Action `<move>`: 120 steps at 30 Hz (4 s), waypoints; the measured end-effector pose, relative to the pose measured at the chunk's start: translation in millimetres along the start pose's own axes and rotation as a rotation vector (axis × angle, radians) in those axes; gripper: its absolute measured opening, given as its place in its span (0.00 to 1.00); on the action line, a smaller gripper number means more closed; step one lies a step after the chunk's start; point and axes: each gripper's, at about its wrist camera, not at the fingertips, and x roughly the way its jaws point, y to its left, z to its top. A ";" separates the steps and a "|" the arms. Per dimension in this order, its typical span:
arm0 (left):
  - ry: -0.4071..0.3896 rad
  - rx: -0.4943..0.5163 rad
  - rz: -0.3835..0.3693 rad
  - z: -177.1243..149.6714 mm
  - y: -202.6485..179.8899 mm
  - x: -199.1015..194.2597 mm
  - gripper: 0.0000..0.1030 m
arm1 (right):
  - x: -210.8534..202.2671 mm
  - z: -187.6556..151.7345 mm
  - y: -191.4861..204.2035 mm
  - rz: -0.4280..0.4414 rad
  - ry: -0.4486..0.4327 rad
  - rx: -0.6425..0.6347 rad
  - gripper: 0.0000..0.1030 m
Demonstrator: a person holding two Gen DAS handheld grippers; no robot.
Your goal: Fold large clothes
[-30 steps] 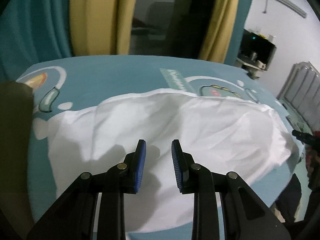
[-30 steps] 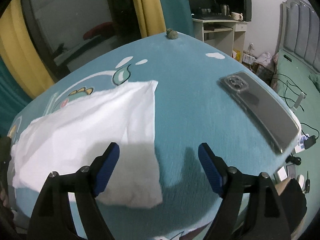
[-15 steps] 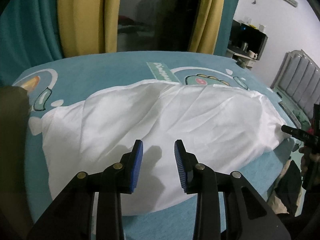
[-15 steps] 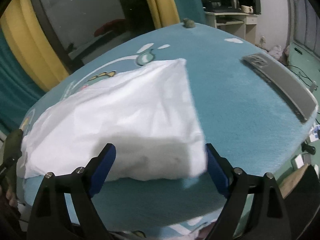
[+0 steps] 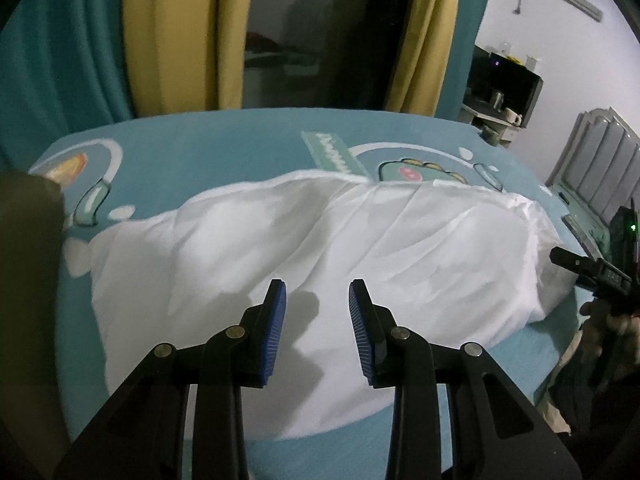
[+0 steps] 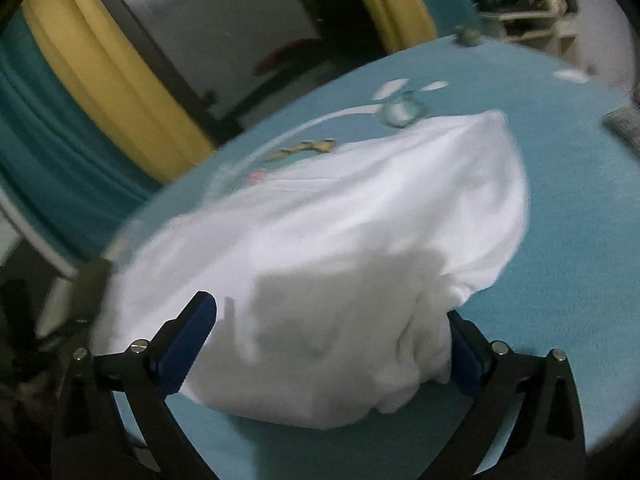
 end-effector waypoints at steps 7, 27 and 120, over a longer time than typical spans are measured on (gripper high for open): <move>0.002 0.071 -0.085 22.2 -46.7 27.4 0.34 | 16.3 5.1 8.5 0.086 -0.012 0.019 0.99; 0.148 0.022 -0.070 31.1 -72.0 101.9 0.42 | 40.0 20.7 14.2 0.103 0.039 -0.017 0.67; 0.092 -0.021 0.008 -4.4 66.9 28.1 0.49 | 37.9 -0.9 191.9 0.050 0.124 -0.604 0.69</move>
